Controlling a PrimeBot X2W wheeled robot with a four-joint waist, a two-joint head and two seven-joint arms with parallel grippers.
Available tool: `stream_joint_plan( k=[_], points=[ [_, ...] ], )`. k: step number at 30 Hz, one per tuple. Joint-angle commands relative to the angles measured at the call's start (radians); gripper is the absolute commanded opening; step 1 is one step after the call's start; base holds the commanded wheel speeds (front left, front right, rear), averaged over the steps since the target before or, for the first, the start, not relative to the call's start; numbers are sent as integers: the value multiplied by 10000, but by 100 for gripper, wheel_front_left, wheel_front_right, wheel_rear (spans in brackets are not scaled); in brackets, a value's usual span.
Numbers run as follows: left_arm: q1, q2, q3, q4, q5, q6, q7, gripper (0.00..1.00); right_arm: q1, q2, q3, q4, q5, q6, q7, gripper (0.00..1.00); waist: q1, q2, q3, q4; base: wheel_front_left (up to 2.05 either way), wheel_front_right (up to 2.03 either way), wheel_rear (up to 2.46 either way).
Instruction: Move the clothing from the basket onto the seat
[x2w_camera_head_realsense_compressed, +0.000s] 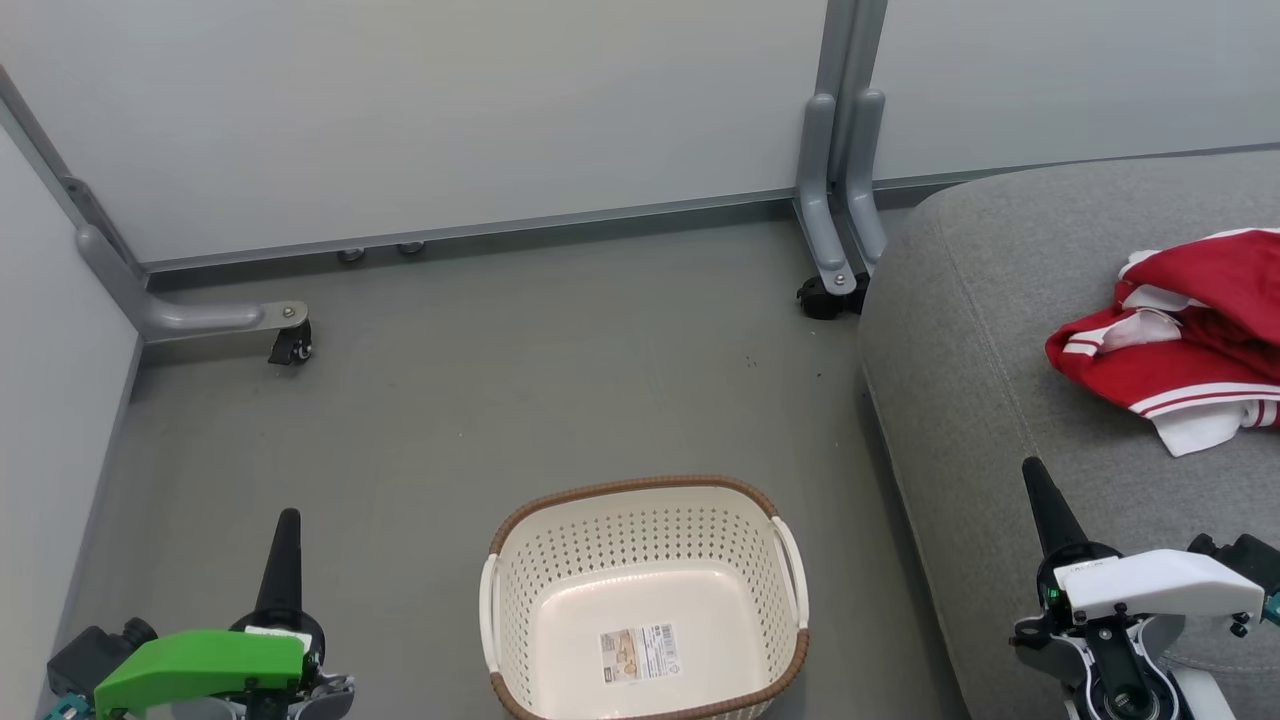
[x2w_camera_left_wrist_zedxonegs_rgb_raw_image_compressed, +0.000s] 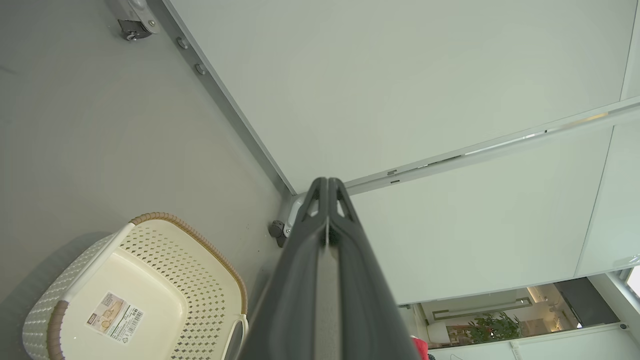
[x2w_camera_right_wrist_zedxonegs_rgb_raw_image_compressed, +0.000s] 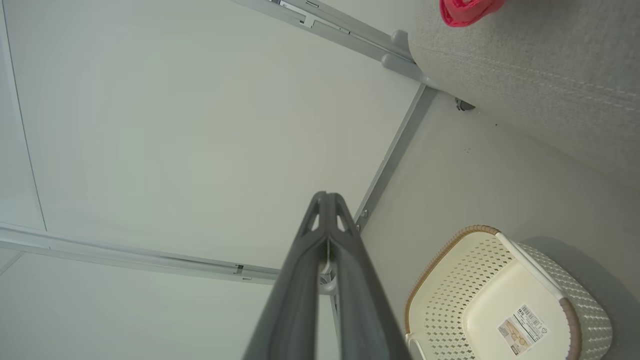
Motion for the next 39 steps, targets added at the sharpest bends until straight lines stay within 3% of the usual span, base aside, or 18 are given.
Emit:
stream_joint_plan(
  k=[1, 39],
  points=[
    [-268, 95, 81, -107, -239, -20, 80, 0, -246, -50, -44, -33, 270, 5, 75, 0, 0, 0, 11, -3, 0, 0, 0],
    [-739, 50, 508, -124, -3106, -30, 945, 0, -575, -59, -391, 78, 3357, 4, 893, 0, 0, 0, 310, -84, 0, 0, 0]
  ],
)
